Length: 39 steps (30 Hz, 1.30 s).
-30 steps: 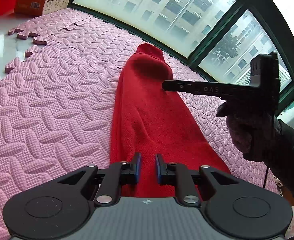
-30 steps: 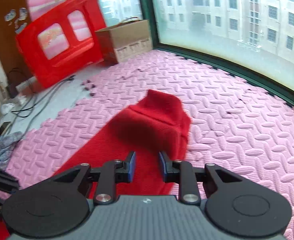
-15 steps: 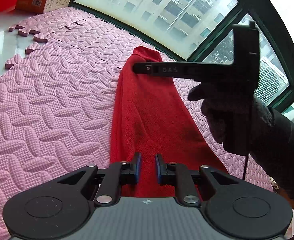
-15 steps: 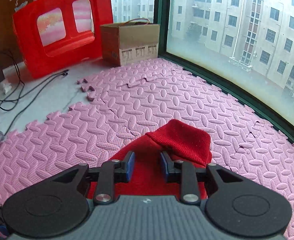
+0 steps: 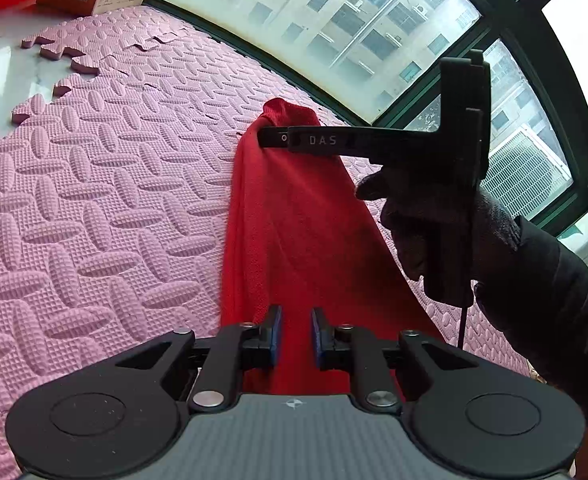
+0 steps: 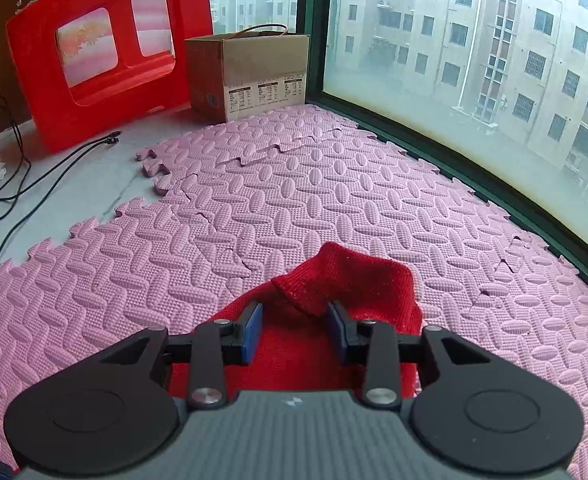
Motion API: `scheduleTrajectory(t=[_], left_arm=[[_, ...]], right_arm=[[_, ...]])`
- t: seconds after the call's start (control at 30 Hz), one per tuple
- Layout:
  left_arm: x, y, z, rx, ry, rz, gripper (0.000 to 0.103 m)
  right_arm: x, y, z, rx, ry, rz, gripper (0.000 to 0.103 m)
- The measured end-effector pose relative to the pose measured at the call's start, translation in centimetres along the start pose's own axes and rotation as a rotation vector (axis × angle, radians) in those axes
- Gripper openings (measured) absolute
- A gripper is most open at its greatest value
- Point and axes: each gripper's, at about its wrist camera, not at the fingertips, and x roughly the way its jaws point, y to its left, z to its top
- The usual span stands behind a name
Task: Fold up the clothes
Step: 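Grasp the hood end of the folded strip with the right gripper, then lift the hood end and fold it toward the hem with the right gripper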
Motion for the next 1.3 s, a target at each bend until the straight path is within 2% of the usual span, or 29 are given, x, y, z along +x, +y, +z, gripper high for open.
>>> scheduleTrajectory(t=[0.13,0.2,0.3,0.4,0.57,0.6,0.67,0.77,0.9,0.97,1.03,1.17,1.3], left_arm=[[0.0,0.0,0.0,-0.002,-0.001,-0.006,0.022],[0.0,-0.1,0.0,0.005,-0.001,-0.006,0.023],[0.1,-0.2,0.0,0.009,0.001,-0.005,0.025],[0.1,-0.2,0.0,0.009,0.003,-0.006,0.025],[0.2,-0.3,0.1,0.016,0.009,-0.005,0.026],[0.2,-0.3,0.1,0.018,0.009,-0.004,0.026],[0.2,-0.5,0.1,0.023,0.011,-0.008,0.029],[0.2,-0.9,0.0,0.042,0.013,-0.018,0.04],[0.3,-2.0,0.0,0.093,0.017,-0.014,0.056],[0.3,-2.9,0.0,0.128,0.016,0.008,0.06],[-0.1,-4.3,0.0,0.181,0.01,0.018,0.061],[-0.3,-6.8,-0.3,0.259,0.038,-0.092,0.059],[1.3,-8.6,-1.3,0.302,0.117,-0.183,0.041]], right_arm=[[-2.3,-2.1,-0.1,0.091,-0.056,0.022,0.044],[-2.5,-3.5,-0.1,0.126,-0.073,-0.001,0.05],[-1.6,-5.0,-0.4,0.151,-0.044,-0.037,0.052],[0.3,-7.1,-1.3,0.239,0.008,0.006,0.052],[1.5,-8.9,-2.4,0.377,0.006,0.103,0.052],[1.5,-9.0,-2.5,0.392,0.011,0.12,0.044],[1.6,-9.2,-2.5,0.418,0.018,0.14,0.036],[1.2,-9.1,-2.3,0.429,0.011,0.151,0.023],[-0.7,-8.7,-1.5,0.418,-0.028,0.158,0.018],[-1.6,-8.5,-1.1,0.408,-0.045,0.164,0.017],[-2.7,-8.3,-0.7,0.389,-0.062,0.163,0.017],[-4.4,-7.8,-0.1,0.358,-0.091,0.175,0.017],[-5.3,-7.2,0.3,0.333,-0.109,0.178,0.017]])
